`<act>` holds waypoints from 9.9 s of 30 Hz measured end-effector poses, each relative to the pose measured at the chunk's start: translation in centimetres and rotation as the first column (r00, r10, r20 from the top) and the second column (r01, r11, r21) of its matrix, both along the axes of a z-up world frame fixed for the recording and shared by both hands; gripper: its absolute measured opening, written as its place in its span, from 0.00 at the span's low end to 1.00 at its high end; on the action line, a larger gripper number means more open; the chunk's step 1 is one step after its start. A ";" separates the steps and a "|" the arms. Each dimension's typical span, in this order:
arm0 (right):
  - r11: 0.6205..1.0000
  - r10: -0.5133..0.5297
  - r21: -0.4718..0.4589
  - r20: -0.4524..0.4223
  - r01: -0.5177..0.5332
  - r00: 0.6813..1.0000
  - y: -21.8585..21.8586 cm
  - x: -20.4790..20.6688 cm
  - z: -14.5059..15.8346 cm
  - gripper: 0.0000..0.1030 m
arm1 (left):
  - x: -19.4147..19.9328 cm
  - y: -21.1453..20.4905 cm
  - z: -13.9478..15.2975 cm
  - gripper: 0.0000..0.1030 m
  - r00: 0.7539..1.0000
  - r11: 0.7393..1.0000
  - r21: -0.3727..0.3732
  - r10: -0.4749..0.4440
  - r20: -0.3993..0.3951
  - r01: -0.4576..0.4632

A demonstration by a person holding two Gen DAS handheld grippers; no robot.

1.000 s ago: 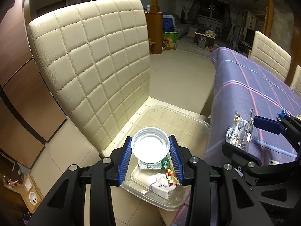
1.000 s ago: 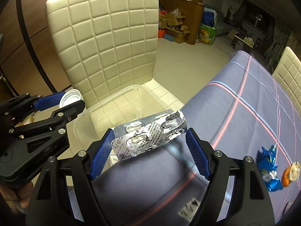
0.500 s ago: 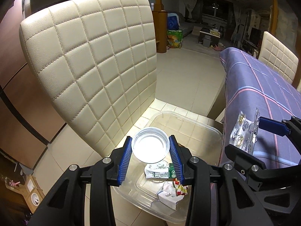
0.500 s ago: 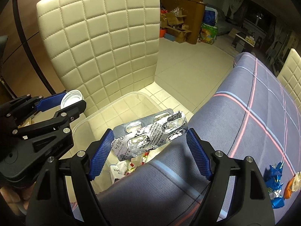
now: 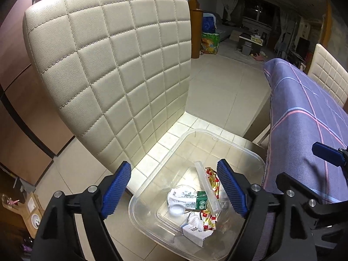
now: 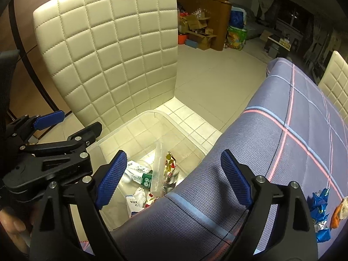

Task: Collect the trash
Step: 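Move both tools back over the table, then grasp the blue wrapper with the left tool while the right tool grasps the orange peel, then carry the blue wrapper and orange peel over the plastic bin, then open both tools to drop the wrapper and peel into the bin, then move both tools back over the table, then grasp the yellow snack bag with the left tool while the right tool grasps the medicine bottle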

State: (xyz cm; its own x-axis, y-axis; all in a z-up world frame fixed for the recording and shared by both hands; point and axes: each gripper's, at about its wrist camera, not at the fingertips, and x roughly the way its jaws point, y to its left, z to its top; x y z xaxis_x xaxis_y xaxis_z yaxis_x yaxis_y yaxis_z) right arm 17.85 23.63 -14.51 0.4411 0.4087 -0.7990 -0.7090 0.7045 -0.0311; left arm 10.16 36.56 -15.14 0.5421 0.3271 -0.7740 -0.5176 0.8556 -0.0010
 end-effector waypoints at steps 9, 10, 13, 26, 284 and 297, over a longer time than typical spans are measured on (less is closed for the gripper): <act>1.000 0.010 -0.010 -0.007 -0.010 1.000 0.0 -0.6 -0.1 0.85 | -0.4 0.0 -0.5 0.77 1.000 1.000 -0.016 0.006 -0.010 -0.006; 1.000 0.012 -0.013 -0.007 -0.012 1.000 0.0 -0.7 -0.2 0.85 | -0.5 -0.1 -0.6 0.77 1.000 1.000 -0.018 0.005 -0.012 -0.005; 1.000 0.016 -0.015 0.001 -0.016 1.000 -0.3 -1.2 0.0 0.84 | -1.0 -0.4 -0.5 0.77 1.000 1.000 -0.017 0.002 -0.019 -0.002; 1.000 -0.015 -0.014 0.006 0.015 1.000 -4.5 -3.6 1.4 0.84 | -3.2 -4.0 1.4 0.77 0.999 0.999 -0.007 -0.045 -0.014 0.045; 0.784 -0.620 0.059 0.032 0.617 0.784 -43.7 0.8 0.8 0.76 | 9.6 -41.5 2.9 0.72 0.722 0.726 0.004 -0.683 -0.109 0.688; 0.786 -0.616 0.046 -0.027 0.616 0.788 -44.9 5.8 -0.5 0.49 | 17.4 -44.5 1.4 0.72 0.649 0.658 -0.041 -0.750 -0.126 0.752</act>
